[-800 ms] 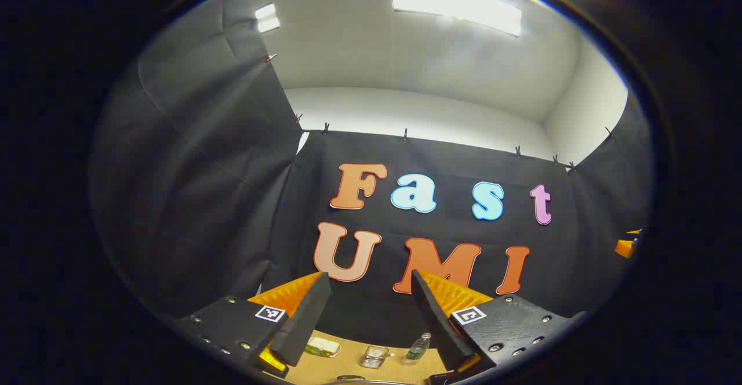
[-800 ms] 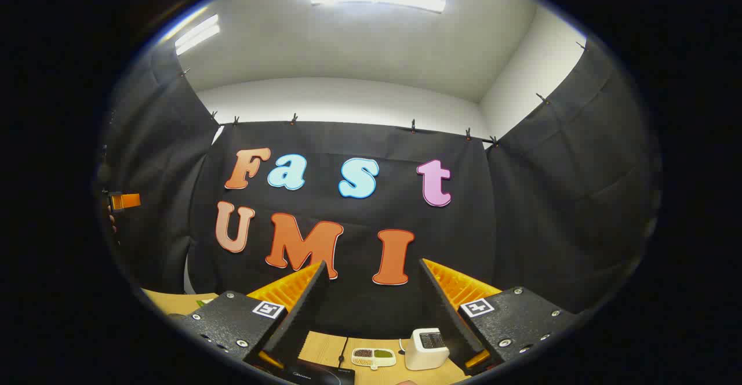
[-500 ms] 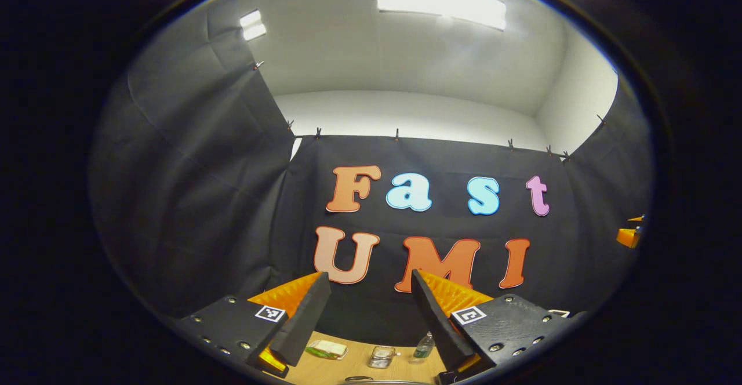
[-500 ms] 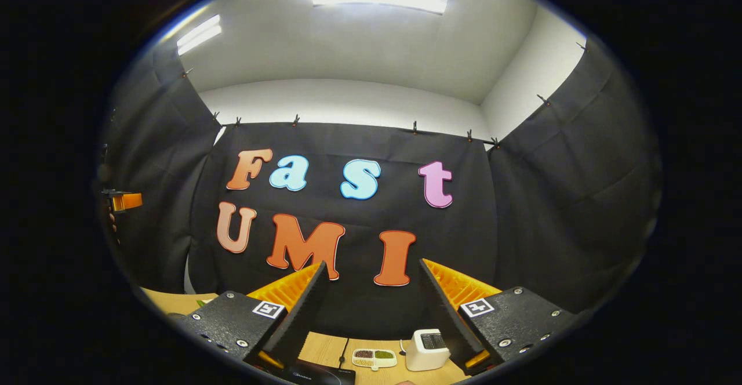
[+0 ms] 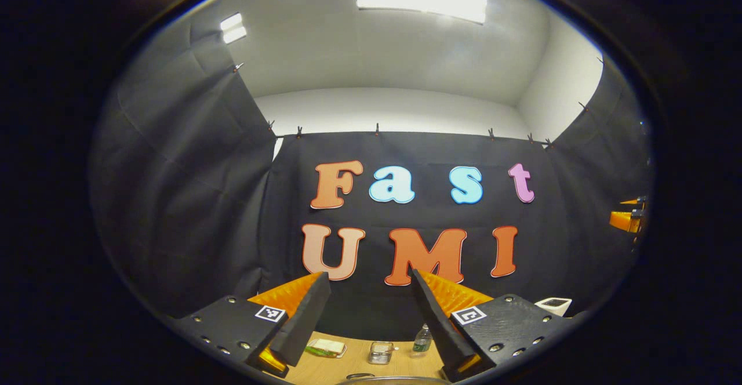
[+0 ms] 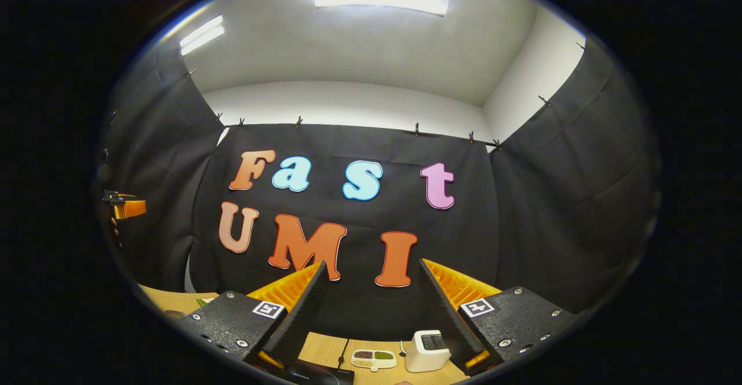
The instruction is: First push the handle of the pot to place it horizontally, then grasp the pot with both hands and set it on the induction cooktop.
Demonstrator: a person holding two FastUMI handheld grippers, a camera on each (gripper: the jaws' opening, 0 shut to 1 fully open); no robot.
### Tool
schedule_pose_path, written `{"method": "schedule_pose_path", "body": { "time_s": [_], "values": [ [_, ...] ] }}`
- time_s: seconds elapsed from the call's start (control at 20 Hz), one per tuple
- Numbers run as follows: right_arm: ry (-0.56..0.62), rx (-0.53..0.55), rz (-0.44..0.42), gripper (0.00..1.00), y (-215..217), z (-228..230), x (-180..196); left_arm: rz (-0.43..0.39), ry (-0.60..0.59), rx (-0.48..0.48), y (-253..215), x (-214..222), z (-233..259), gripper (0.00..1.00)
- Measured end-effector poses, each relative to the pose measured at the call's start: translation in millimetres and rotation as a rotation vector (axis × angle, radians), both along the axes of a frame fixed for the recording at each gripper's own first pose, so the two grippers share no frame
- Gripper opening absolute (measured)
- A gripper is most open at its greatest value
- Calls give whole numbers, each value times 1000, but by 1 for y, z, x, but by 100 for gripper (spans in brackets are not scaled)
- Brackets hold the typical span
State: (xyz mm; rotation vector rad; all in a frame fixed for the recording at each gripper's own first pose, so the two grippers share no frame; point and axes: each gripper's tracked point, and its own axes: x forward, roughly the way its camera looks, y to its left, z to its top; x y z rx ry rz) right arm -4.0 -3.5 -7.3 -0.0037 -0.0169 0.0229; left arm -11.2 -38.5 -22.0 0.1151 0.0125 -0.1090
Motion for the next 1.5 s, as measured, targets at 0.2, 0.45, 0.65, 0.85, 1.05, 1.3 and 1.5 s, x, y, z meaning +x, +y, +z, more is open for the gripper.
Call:
{"method": "schedule_pose_path", "body": {
  "time_s": [0.2, 0.45, 0.65, 0.85, 1.05, 1.3, 1.5],
  "values": [
    [7, 2, 7, 95, 0, -4, -1, -32, 9, -9, -11, -2, -5, 86],
    [-12, -1, -3, 95, -8, -3, -2, -42, 43, -46, -13, -2, -14, 86],
    [-7, 4, 0, 94, -8, -7, -2, -63, 76, -52, -14, -6, -25, 88],
    [7, -5, 13, 95, -7, -13, -8, -104, 132, -60, -24, -7, -43, 88],
    [-2, -19, 8, 95, -12, -18, -14, -177, 197, -46, -48, -14, -63, 86],
    [0, -20, 16, 94, -13, -28, -20, -310, 279, 44, -84, -31, -93, 66],
    [1, -25, 9, 95, -15, -37, -20, -385, 348, 143, -100, -49, -123, 29]
  ]
}}
